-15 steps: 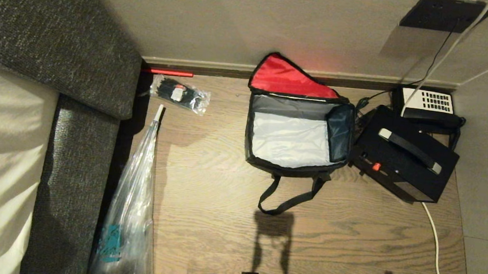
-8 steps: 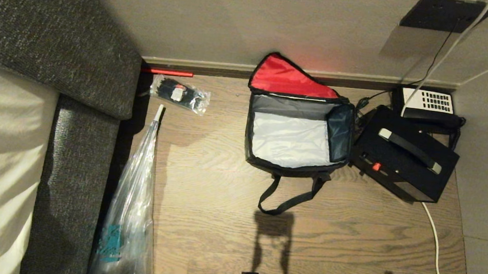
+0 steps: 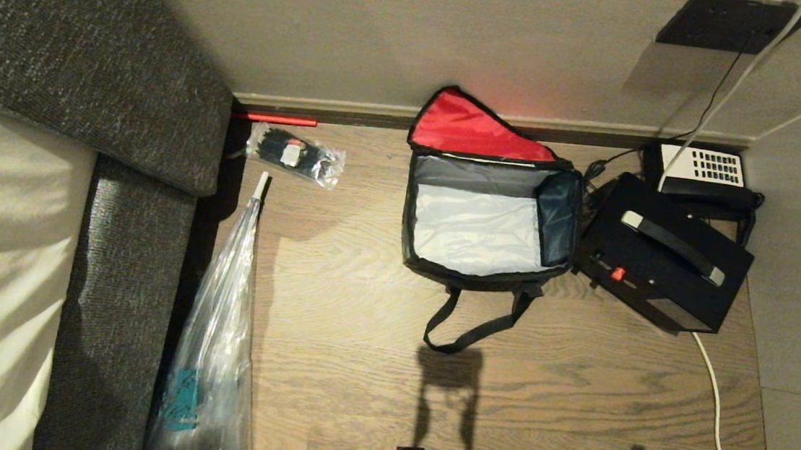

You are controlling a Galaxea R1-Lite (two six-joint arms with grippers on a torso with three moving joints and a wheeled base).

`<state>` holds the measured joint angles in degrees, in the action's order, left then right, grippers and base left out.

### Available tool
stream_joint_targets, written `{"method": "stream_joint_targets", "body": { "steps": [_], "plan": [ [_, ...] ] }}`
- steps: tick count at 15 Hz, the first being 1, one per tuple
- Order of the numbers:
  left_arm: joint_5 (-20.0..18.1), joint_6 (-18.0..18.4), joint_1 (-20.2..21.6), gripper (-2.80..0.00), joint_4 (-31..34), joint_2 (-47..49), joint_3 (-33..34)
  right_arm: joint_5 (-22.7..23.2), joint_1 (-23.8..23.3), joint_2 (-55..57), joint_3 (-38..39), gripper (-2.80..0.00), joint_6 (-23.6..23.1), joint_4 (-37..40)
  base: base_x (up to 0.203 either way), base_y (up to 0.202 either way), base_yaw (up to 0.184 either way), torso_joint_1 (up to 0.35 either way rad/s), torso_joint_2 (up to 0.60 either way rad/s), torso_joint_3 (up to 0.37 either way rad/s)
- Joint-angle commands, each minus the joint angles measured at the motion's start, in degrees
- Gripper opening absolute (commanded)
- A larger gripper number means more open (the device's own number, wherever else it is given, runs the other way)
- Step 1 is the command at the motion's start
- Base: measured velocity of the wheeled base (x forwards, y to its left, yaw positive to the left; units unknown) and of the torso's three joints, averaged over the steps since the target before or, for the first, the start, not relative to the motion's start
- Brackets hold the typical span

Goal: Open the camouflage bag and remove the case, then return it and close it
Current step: Grip the handle again

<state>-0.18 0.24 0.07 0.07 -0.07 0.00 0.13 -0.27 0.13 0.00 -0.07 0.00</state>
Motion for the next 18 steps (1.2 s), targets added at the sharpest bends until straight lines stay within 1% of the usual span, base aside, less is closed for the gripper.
{"method": "stream_joint_targets", "body": {
  "steps": [1,16,17,18],
  "plan": [
    [0.0,0.0,0.0,-2.8,0.0,0.1,0.1,0.0,0.0,0.1,0.1,-2.8,-0.1,0.0,0.0,0.0,0.0,0.0,0.0,0.0],
    [0.0,0.0,0.0,-2.8,0.0,0.1,0.1,0.0,0.0,0.0,0.1,-2.8,-0.6,0.0,0.0,0.0,0.0,0.0,0.0,0.0],
    [0.0,0.0,0.0,-2.8,0.0,0.1,0.1,-0.2,0.0,0.0,-0.6,-2.8,-0.5,0.6,0.0,0.0,0.0,0.0,0.0,0.0],
    [0.0,0.0,0.0,-2.8,0.0,0.1,0.1,-0.1,0.0,0.1,-3.6,-2.8,-0.4,2.5,0.0,0.0,0.0,0.0,0.0,0.0]
  ]
}}
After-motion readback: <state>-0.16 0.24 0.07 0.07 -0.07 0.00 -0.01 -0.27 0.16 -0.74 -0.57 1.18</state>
